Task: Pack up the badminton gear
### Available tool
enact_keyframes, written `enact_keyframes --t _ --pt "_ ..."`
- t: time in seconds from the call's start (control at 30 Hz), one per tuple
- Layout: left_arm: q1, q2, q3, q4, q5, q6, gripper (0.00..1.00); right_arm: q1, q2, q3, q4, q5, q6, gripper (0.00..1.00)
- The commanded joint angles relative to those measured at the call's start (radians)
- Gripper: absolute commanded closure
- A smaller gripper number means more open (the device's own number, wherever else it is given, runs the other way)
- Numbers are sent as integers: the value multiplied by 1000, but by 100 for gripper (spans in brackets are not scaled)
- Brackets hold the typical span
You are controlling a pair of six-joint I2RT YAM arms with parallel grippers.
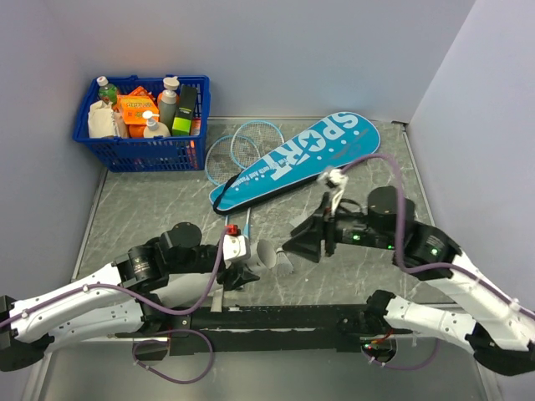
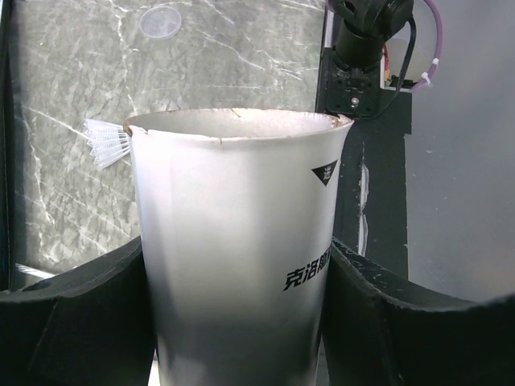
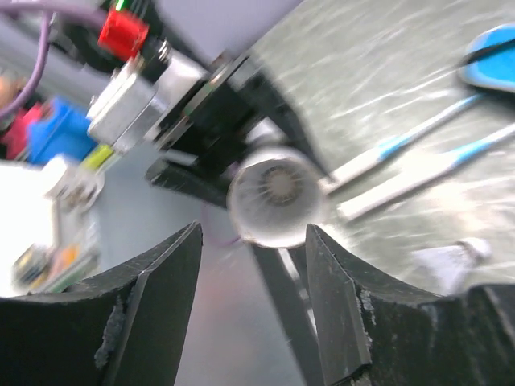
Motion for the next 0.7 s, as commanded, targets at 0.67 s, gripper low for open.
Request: enact_keyframes --t 0.67 --pt "1 -33 26 14 -32 -92 99 -427 764 274 -219 184 -413 33"
